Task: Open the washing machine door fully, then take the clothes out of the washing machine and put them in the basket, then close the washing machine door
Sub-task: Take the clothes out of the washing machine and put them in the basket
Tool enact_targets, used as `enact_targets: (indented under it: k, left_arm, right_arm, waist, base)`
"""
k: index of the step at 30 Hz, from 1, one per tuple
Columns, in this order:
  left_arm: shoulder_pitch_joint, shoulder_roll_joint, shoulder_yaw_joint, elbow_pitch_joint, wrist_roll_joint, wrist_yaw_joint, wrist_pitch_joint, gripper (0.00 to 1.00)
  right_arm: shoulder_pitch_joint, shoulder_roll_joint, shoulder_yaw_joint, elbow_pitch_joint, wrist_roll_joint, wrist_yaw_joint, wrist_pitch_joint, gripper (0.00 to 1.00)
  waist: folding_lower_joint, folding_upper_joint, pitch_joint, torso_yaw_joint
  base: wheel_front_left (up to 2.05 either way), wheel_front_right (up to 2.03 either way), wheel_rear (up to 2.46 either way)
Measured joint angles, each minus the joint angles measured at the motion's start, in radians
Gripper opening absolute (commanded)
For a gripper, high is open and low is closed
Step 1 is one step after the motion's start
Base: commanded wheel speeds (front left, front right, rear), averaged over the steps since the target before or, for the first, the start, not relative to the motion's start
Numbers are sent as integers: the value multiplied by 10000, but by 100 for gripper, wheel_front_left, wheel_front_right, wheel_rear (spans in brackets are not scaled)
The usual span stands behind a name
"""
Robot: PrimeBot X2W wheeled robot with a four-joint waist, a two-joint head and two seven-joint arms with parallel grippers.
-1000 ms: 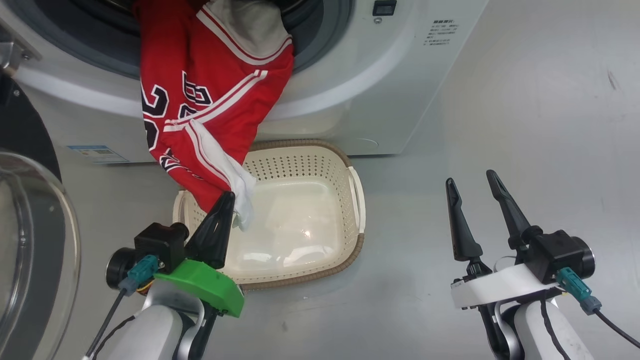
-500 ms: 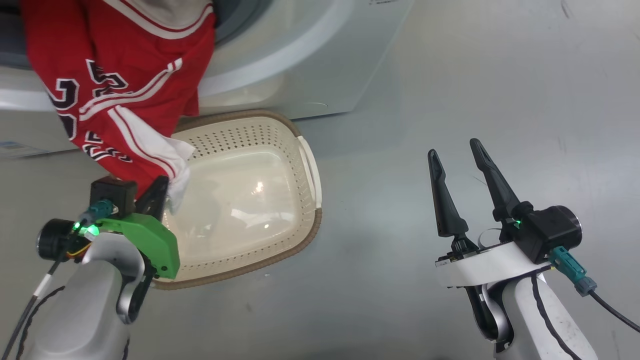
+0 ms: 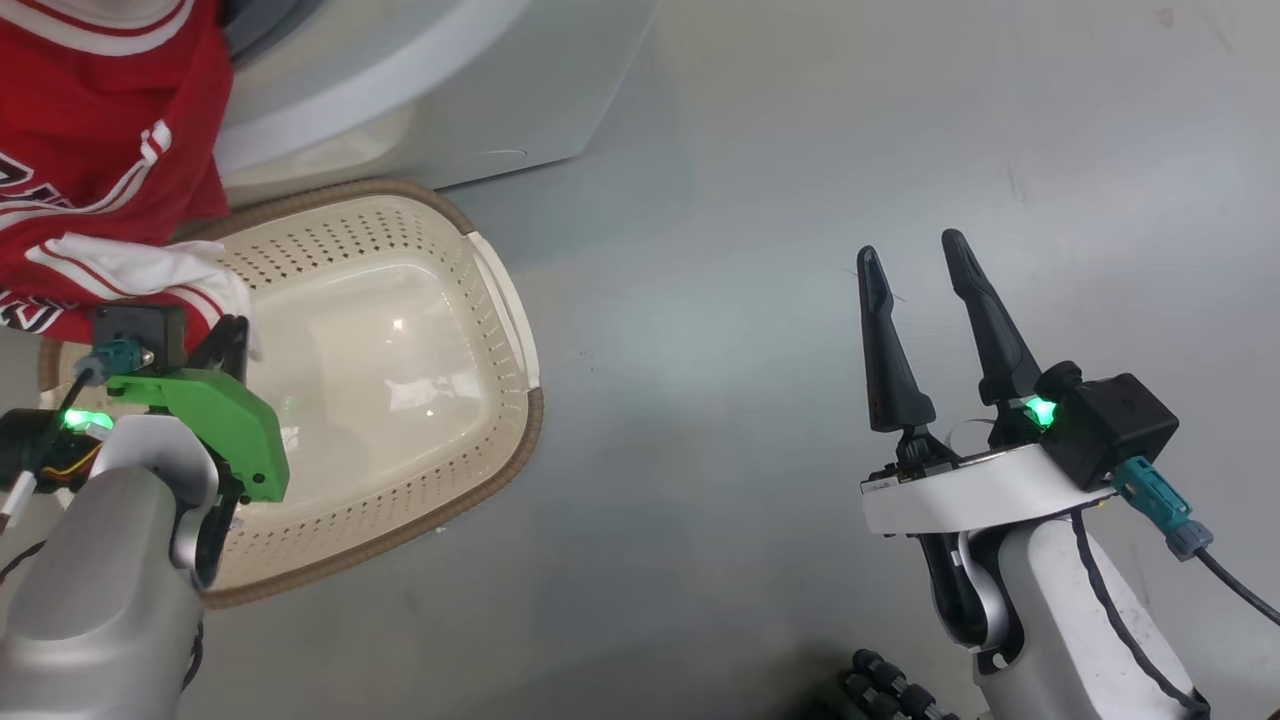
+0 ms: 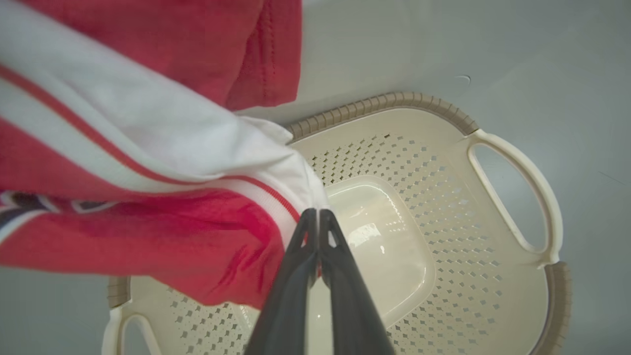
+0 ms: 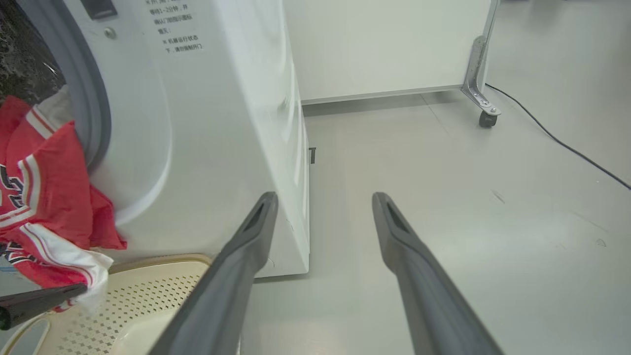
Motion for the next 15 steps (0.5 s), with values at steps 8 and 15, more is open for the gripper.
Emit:
enact_targets:
  k: [8, 15]
  left_arm:
    - [-549, -295, -247, 631, 58, -136, -332, 100]
    - [-604, -456, -236, 940, 228, -180, -1135, 100]
  right_arm:
    - [-29, 8, -100, 31, 0, -115, 0, 100]
    - [-181, 8, -119, 213, -17, -119, 0, 100]
  waist:
    - [0, 1, 197, -100]
    - [0, 0, -27, 170]
  base:
    - [0, 0, 0]
    - [0, 0, 0]
